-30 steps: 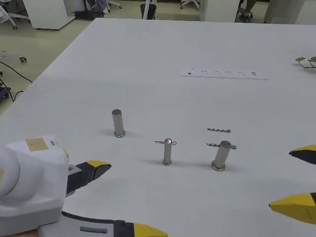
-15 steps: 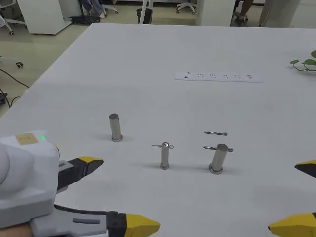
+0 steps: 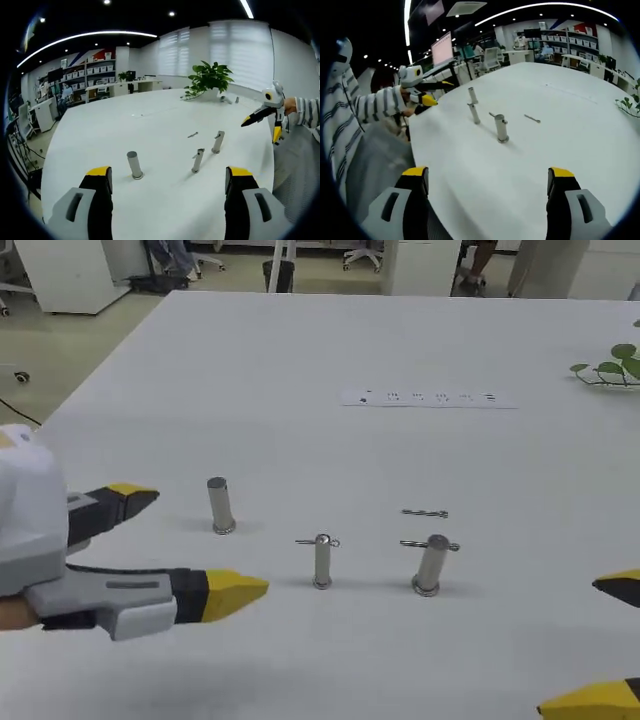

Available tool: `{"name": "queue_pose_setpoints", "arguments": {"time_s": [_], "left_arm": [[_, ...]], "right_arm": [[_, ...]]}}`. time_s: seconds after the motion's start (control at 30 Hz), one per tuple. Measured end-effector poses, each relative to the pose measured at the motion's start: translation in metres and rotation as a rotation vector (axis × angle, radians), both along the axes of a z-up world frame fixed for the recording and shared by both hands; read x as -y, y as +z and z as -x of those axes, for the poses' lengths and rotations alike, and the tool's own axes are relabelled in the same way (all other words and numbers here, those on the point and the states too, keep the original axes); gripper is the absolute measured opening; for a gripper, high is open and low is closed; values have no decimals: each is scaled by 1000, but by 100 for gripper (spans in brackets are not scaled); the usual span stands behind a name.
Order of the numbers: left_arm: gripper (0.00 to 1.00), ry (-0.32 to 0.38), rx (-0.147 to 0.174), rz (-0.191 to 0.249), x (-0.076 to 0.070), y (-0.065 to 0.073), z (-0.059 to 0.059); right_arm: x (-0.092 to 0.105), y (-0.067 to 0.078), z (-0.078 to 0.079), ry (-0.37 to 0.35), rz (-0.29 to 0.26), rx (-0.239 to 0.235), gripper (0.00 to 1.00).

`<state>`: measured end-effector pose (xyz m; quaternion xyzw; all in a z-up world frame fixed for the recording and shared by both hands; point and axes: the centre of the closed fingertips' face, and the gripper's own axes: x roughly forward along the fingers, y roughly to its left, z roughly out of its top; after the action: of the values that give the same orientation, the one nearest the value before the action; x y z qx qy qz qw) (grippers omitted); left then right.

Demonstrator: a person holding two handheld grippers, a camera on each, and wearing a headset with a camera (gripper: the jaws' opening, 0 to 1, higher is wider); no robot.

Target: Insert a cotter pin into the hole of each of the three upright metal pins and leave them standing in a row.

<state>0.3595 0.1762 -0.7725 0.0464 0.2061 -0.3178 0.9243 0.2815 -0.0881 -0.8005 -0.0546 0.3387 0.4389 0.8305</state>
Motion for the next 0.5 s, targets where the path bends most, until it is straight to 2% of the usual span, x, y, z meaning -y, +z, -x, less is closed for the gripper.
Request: {"name": "queue_pose_setpoints", "arguments": {"time_s": [0.23,0.33,0.4,0.5], "left_arm": [[88,55,8,-21,-14,0,-24],[84,57,7,-30,-16,-3,-31],[79,65,2,-11,-16,-6,-37],[75,75,2,-17,-16,-9,-44]], "right_arm": [[4,-2,0,-4,16,-2,100],[6,-2,-1,-8,15,2,100],[7,-3,-2,-11,16,1,100],[8,-4,-2,-16,15,-2,100]]}}
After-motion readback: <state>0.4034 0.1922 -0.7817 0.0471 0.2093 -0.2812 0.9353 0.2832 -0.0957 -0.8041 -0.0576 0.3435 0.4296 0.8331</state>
